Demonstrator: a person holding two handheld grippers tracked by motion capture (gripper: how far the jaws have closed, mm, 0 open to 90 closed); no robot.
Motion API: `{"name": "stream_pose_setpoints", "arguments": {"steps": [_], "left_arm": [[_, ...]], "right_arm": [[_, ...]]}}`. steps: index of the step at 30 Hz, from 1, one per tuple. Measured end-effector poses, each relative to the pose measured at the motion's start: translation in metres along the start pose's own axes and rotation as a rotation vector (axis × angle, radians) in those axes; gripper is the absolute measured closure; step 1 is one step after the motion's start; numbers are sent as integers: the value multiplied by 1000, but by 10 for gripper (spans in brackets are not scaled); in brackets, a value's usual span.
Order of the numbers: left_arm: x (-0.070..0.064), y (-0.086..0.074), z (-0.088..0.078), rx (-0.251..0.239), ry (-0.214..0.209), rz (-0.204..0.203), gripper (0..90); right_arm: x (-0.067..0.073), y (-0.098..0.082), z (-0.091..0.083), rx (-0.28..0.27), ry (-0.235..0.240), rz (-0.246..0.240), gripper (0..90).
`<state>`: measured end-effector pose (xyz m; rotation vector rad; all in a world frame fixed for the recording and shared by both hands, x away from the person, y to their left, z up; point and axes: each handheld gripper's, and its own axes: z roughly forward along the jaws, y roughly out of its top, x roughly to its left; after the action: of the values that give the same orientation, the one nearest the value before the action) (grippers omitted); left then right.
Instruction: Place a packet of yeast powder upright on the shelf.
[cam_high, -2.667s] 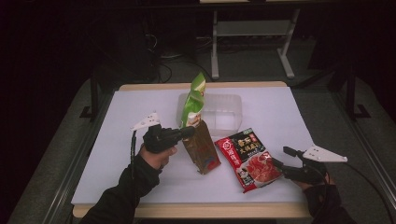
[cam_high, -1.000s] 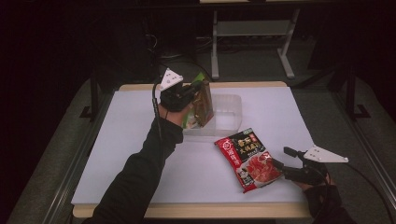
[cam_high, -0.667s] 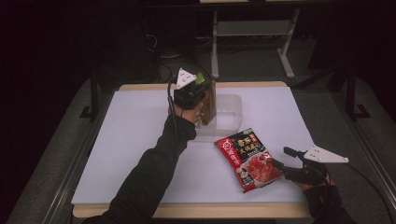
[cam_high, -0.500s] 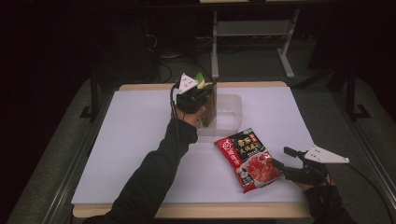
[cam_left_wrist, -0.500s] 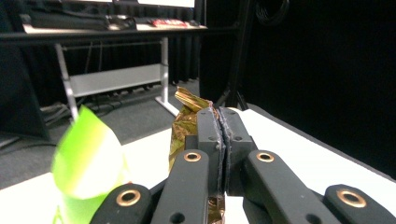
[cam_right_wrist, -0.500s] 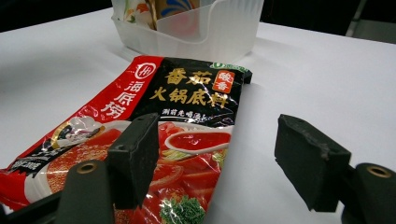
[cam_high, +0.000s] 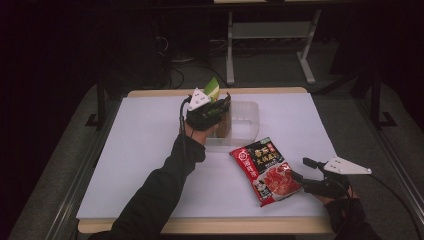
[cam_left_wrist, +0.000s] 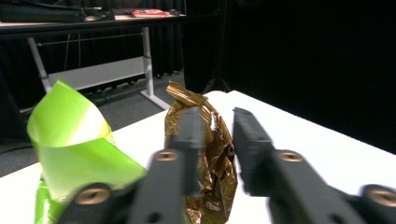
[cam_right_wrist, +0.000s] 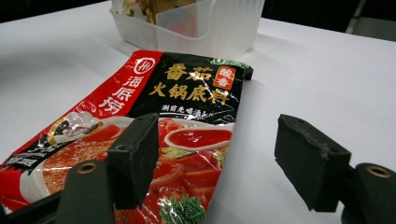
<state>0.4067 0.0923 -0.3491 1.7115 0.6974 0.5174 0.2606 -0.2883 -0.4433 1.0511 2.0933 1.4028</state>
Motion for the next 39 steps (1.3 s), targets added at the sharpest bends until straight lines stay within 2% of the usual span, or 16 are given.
{"name": "stream_pose_setpoints", "arguments": {"steps": [2,3,8,11,15,17,21,25,27,29,31,33,34,35,38,39], "left_arm": [[0,0,-8,1,-25,23,624],[0,-1,-13,6,-52,34,610],[0,-8,-38,27,-101,81,524],[2,-14,-52,40,-115,86,475],[2,-26,-71,67,-155,86,435],[0,-34,-80,82,-189,72,415],[-4,-55,-89,145,-258,66,368],[-6,-76,-82,237,-315,61,346],[-5,-84,-74,274,-315,61,345],[-4,-92,-65,306,-347,32,346],[-5,-97,-57,328,-360,25,345],[-4,-99,-51,326,-381,-16,346],[-3,-100,-48,318,-396,-55,347],[-2,-100,-46,320,-412,-71,348],[-4,-102,-37,316,-417,-112,367],[-5,-102,-35,313,-430,-133,367]], "right_arm": [[1,0,1,11,3,-7,301],[1,0,1,14,1,-10,301],[1,2,3,48,6,-5,301],[1,3,5,81,13,-5,287],[1,4,9,149,15,14,272],[0,4,11,192,22,29,266],[-4,3,9,215,57,82,258],[-5,2,10,267,140,109,281],[-3,1,13,288,184,107,336],[0,2,14,296,182,100,329],[-1,2,14,299,188,110,342],[-1,1,14,303,192,117,361],[-1,1,14,303,192,120,370],[-1,1,13,301,192,120,379],[0,1,13,298,198,114,405],[1,1,13,296,200,112,445]]}}
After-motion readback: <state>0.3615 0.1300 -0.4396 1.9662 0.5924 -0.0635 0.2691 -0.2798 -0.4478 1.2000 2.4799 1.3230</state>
